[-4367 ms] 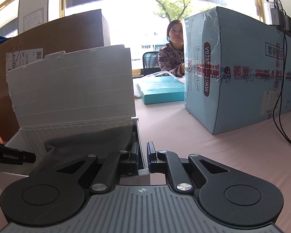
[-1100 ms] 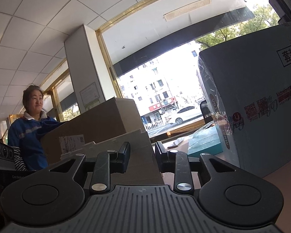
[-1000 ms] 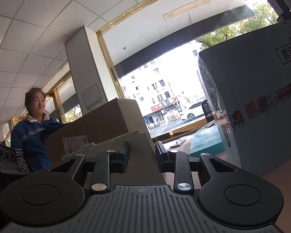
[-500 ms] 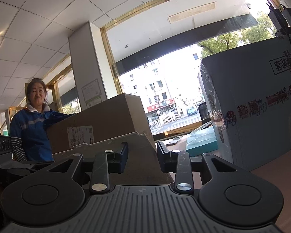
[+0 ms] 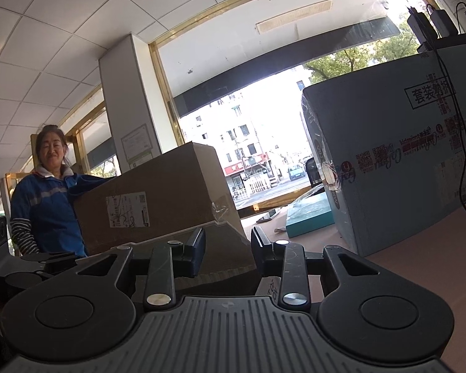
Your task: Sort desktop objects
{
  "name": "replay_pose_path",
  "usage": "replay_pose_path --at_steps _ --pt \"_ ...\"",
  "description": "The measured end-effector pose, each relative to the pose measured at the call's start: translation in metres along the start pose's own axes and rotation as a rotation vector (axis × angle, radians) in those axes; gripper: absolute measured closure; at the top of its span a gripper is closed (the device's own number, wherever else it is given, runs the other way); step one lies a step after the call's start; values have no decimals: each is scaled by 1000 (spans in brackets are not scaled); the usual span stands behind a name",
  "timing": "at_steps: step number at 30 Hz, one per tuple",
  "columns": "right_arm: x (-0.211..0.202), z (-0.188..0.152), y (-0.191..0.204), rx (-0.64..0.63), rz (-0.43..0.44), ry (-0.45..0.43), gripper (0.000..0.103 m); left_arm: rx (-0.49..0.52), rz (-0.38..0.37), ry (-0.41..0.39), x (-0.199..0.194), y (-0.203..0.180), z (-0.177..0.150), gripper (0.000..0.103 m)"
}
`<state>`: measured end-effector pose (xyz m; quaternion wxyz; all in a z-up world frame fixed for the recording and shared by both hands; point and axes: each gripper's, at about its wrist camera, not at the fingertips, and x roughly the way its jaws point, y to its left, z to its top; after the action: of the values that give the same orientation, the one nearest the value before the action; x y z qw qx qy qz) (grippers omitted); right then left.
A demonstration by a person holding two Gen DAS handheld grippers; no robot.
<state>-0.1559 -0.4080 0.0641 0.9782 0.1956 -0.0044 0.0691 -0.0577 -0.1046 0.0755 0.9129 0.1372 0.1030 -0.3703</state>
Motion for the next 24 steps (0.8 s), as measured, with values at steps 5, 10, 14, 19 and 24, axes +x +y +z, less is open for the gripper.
replay_pose_path --at_steps 5,10,14,19,24 --pt "-12 15 -5 125 -20 -125 56 -6 -66 1 -8 -3 0 19" --pt "-6 14 11 62 -39 -93 60 47 -91 -12 -20 -9 7 19" --pt "0 7 19 20 -15 -46 61 -3 -138 -88 -45 0 22 19" --pt "6 2 21 0 -22 3 74 -37 -132 -79 -48 -2 25 19" --pt "16 -12 29 -84 -73 87 94 -65 -99 34 -18 -13 11 48"
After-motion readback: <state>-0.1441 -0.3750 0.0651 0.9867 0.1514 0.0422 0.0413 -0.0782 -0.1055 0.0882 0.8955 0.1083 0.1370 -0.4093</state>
